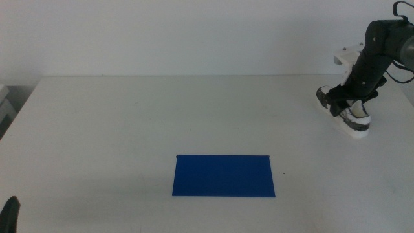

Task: Use one arm to grab the shoe from the table and place it on the mat.

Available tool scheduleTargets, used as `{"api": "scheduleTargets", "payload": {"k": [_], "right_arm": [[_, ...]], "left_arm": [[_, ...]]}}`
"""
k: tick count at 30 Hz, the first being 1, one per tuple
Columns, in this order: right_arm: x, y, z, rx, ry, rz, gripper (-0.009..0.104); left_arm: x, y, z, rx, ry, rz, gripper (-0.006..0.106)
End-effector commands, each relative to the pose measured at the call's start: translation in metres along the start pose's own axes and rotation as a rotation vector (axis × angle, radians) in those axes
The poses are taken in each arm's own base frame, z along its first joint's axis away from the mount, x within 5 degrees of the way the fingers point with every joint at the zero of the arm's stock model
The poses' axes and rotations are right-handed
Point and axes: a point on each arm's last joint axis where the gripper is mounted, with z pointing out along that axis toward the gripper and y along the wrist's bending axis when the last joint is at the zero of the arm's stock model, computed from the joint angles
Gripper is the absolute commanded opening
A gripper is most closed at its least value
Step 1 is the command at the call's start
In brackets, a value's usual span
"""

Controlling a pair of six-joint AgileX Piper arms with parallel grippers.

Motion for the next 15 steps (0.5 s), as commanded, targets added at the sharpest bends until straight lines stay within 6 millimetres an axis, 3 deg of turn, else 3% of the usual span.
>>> {"api": "scheduleTargets", "payload": {"k": [1,3,4,10,15], "right_arm": [[-0.011,-0.007,-0.046,0.037,-0.110,-0.005,0.025],[-0.010,-0.006,-0.049,0.029,-0.107,-0.002,0.000],[-0.010,-0.005,-0.051,0.027,-0.104,-0.002,-0.004],[-0.005,-0.003,-0.071,0.015,-0.074,0.042,-0.004],[0.002,0.002,-0.102,0.024,-0.101,0.103,-0.004]], "left_arm": [[-0.006,0.000,-0.001,-0.001,-0.084,-0.014,0.094],[-0.006,0.000,-0.001,-0.001,-0.084,-0.014,0.094],[-0.006,0.000,-0.001,-0.001,-0.084,-0.014,0.094],[-0.006,0.000,-0.001,-0.001,-0.084,-0.014,0.094],[-0.006,0.000,-0.001,-0.001,-0.084,-0.014,0.094]]}}
